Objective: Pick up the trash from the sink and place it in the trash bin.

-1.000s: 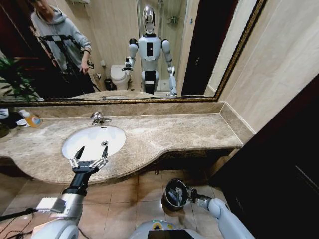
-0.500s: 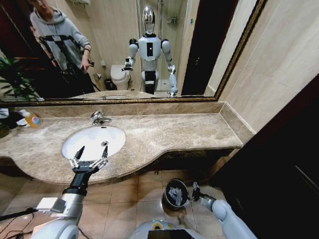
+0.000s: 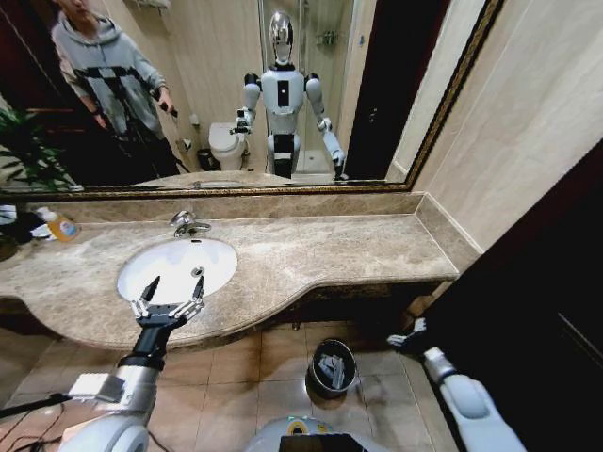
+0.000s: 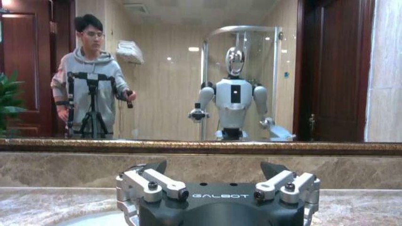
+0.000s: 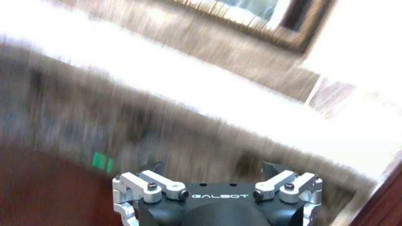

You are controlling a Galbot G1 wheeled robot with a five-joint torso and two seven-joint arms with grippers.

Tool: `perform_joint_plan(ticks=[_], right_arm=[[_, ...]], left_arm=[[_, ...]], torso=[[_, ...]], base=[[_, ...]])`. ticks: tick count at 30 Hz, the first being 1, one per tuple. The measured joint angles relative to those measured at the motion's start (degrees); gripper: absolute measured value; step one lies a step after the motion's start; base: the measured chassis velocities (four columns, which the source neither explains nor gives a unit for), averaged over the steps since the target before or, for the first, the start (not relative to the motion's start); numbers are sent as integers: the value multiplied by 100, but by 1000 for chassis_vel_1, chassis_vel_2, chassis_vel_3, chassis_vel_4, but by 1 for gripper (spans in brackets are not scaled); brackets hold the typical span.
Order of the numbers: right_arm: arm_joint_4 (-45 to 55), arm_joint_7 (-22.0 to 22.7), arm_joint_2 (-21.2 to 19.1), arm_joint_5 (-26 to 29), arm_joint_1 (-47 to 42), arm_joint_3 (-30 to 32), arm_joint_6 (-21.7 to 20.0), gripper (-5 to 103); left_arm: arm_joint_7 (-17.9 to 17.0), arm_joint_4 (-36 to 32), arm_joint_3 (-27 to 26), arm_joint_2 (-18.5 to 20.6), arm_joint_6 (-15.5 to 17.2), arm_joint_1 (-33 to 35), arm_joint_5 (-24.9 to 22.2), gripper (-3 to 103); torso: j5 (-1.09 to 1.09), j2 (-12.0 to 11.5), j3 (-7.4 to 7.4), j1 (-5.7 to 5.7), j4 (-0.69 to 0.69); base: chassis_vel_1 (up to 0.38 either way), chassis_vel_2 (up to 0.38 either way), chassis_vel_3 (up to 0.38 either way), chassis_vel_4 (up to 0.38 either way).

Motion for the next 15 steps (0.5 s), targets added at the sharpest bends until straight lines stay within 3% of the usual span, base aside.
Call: perform_joint_plan(ticks=[7,15], right_arm=[[1689,212,490,1425,-589,392,-524,100],[2562,635,1072,1416,-918,-28,-453,100]], left_arm=[[0,0,0,0,0,0,0,100],[0,0,0,0,0,0,0,100]], torso=[[-4,0,0,0,0],[-2,0,0,0,0]], base=[[0,0,0,0],[0,0,0,0]])
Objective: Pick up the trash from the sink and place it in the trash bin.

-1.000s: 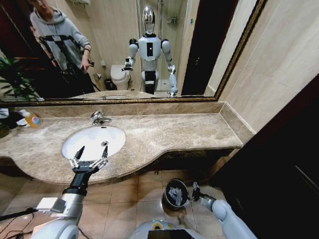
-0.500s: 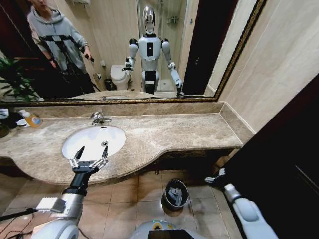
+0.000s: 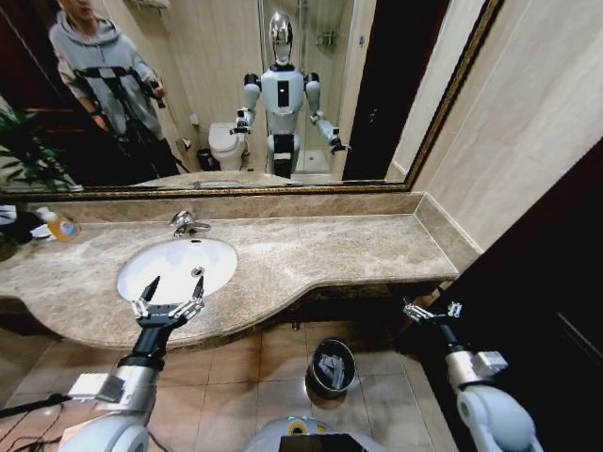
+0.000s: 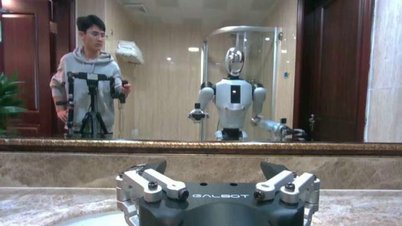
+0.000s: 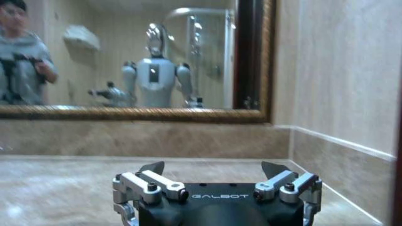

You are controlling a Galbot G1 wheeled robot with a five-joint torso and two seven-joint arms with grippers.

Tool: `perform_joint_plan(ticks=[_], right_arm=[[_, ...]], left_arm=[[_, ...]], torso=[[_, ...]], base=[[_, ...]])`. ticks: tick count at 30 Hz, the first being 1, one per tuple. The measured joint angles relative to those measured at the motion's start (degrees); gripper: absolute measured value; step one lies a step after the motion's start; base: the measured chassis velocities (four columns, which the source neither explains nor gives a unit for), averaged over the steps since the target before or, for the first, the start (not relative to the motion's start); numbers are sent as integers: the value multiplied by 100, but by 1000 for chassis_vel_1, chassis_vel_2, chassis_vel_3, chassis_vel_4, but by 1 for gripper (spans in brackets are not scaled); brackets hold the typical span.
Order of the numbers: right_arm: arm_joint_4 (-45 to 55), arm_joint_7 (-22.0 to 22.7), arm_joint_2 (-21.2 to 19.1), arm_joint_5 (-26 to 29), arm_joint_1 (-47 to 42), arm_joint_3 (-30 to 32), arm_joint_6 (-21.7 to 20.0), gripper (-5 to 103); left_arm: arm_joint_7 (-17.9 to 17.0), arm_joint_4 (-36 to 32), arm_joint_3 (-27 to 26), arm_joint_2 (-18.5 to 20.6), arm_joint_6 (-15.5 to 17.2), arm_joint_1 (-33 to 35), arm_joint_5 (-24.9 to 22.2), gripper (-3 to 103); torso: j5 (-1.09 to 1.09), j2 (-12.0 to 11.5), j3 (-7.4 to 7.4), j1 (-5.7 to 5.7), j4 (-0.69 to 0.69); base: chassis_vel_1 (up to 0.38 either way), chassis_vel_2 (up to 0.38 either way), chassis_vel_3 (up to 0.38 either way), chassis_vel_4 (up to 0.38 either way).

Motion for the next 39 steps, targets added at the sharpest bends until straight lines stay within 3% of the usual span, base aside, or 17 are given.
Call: perform_joint_plan(ticks=[6,14,18,39], right_arm=[[128,70,180,-678,190,-467,154,100],[643,52,173,-838,138,-592,-144,100],[544,-12,65,-1082,131,-573,-78,100],[477,-26,48,-1127,133,-563,-35,100]], left_arm=[[0,0,0,0,0,0,0,100],[0,0,0,0,0,0,0,100],[0,0,0,0,0,0,0,100],[0,0,0,0,0,0,0,100]], torso=[[1,0,0,0,1],[-1,0,0,0,0],[2,0,0,1,0],[1,0,0,0,0]], base=[[0,0,0,0],[0,0,0,0],[0,0,0,0],[0,0,0,0]])
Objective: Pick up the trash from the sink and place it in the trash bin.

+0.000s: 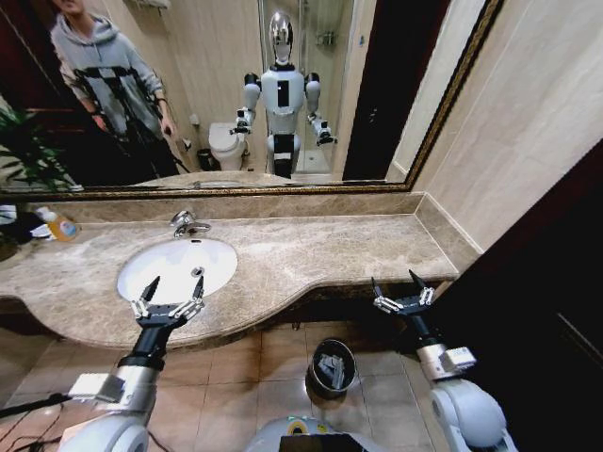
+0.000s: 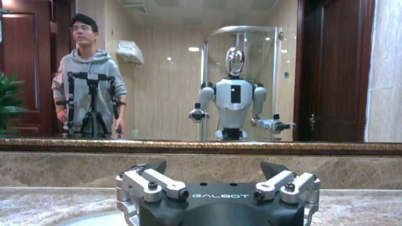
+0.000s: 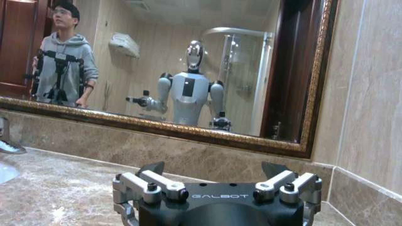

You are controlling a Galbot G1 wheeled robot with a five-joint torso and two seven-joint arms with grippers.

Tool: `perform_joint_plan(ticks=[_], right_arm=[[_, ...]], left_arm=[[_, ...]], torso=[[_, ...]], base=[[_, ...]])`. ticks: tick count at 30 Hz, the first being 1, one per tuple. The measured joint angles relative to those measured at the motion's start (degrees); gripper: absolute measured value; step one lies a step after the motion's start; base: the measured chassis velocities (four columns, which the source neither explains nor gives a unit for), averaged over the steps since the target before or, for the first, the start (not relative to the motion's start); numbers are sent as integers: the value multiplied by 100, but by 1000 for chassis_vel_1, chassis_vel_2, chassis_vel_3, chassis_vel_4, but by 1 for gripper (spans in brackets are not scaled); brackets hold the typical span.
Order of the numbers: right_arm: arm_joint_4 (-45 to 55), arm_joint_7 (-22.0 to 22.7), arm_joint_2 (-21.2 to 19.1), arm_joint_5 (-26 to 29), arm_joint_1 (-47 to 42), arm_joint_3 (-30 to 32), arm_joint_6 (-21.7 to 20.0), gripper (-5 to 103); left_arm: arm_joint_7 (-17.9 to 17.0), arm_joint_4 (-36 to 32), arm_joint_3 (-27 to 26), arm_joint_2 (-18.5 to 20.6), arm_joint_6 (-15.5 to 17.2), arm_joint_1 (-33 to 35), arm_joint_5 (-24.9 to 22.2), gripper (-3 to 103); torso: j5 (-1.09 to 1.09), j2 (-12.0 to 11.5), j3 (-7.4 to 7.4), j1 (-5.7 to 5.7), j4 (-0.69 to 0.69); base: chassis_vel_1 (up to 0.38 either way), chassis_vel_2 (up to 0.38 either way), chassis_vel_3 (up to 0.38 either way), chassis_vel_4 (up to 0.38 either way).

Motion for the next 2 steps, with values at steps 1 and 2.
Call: perform_joint_plan(ticks=[1,2], right_arm=[[0,0,0,0,0,0,0,100],[-1,-1,0,0,1,0,1,100]], left_arm=[[0,0,0,0,0,0,0,100],[0,0,0,0,0,0,0,100]], torso=[[0,0,0,0,0],[0,0,0,0,0]], base=[[0,0,0,0],[0,0,0,0]])
